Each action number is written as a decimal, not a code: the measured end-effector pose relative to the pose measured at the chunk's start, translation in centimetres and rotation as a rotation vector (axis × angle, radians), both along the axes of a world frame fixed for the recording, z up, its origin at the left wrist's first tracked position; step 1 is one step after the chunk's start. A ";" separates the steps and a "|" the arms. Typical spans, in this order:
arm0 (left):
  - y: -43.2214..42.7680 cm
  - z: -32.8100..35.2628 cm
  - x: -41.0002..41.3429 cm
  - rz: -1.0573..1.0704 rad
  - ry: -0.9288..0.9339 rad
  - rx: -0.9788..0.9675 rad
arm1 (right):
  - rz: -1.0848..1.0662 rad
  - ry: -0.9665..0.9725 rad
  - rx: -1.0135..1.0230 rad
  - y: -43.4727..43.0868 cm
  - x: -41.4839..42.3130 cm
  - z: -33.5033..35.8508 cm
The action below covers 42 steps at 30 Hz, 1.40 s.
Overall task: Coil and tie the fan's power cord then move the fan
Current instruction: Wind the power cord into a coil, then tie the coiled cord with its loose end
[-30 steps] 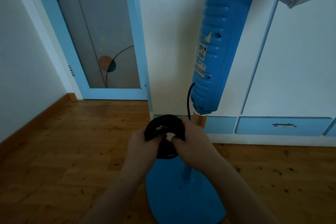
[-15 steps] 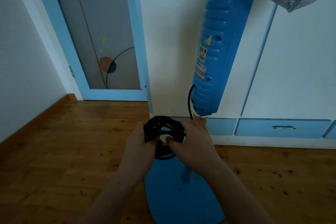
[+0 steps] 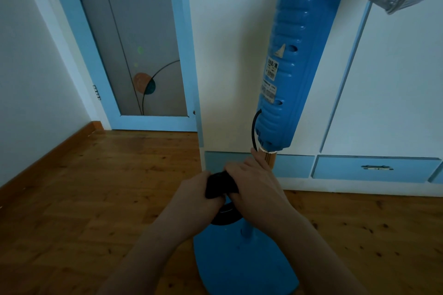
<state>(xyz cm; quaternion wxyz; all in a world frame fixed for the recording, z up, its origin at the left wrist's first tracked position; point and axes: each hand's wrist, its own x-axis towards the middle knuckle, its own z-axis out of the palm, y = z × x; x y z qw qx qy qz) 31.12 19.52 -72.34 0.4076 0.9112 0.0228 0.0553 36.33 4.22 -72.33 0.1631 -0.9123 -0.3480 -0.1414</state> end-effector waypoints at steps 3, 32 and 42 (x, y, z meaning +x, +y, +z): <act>-0.1 -0.2 -0.1 0.011 -0.070 -0.051 | 0.031 0.033 0.142 -0.4 0.3 -0.2; -2.2 1.1 -0.9 0.245 -0.594 -0.287 | 0.021 -0.092 0.329 0.3 0.3 2.2; 0.8 6.4 1.7 0.199 -0.309 -0.024 | 0.103 -0.372 -0.112 1.7 3.0 9.7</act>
